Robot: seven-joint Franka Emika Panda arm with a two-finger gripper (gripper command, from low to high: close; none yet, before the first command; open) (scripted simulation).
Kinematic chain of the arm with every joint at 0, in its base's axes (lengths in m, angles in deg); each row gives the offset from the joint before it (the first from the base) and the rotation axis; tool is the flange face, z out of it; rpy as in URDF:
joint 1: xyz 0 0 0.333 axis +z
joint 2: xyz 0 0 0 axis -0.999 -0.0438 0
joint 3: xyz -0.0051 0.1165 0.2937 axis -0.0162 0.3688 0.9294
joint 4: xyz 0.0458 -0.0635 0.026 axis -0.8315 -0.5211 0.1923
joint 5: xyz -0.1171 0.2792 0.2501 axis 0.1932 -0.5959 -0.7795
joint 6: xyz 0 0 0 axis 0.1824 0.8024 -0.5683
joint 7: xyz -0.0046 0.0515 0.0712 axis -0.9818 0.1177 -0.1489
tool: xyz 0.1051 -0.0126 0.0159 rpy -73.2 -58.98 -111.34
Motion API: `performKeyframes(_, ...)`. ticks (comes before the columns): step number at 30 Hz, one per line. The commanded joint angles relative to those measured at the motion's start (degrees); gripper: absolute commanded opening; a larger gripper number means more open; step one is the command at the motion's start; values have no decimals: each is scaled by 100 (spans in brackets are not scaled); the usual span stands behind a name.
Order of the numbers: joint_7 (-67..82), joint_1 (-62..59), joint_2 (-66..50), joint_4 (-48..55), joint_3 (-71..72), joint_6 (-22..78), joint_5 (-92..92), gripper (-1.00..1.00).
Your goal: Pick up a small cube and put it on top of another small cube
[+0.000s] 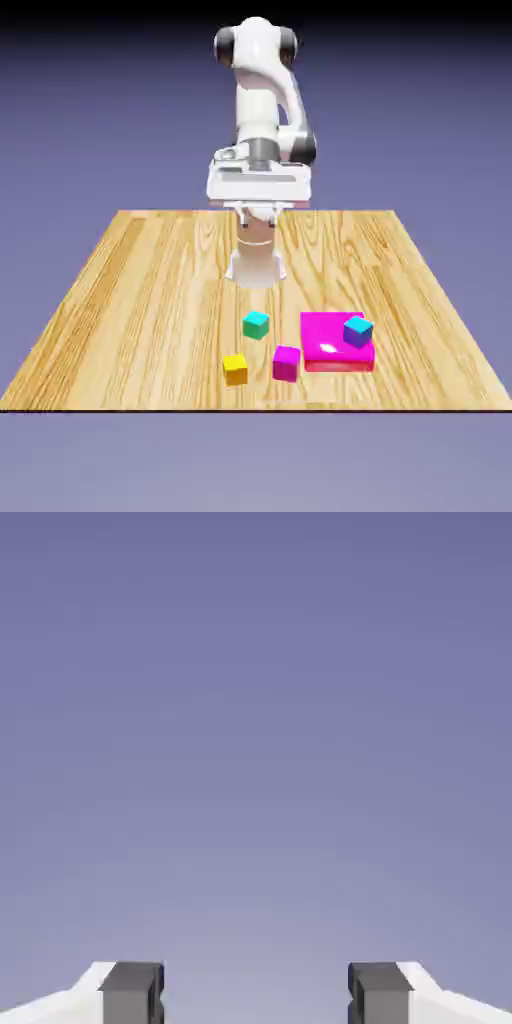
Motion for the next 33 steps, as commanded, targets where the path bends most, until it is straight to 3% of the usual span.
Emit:
performKeyframes(1, 126, 142, 75, 23, -208, 33, 82, 0)
performKeyframes(33, 4163, 4670, 2485, 742, -6853, 1103, 2711, 0)
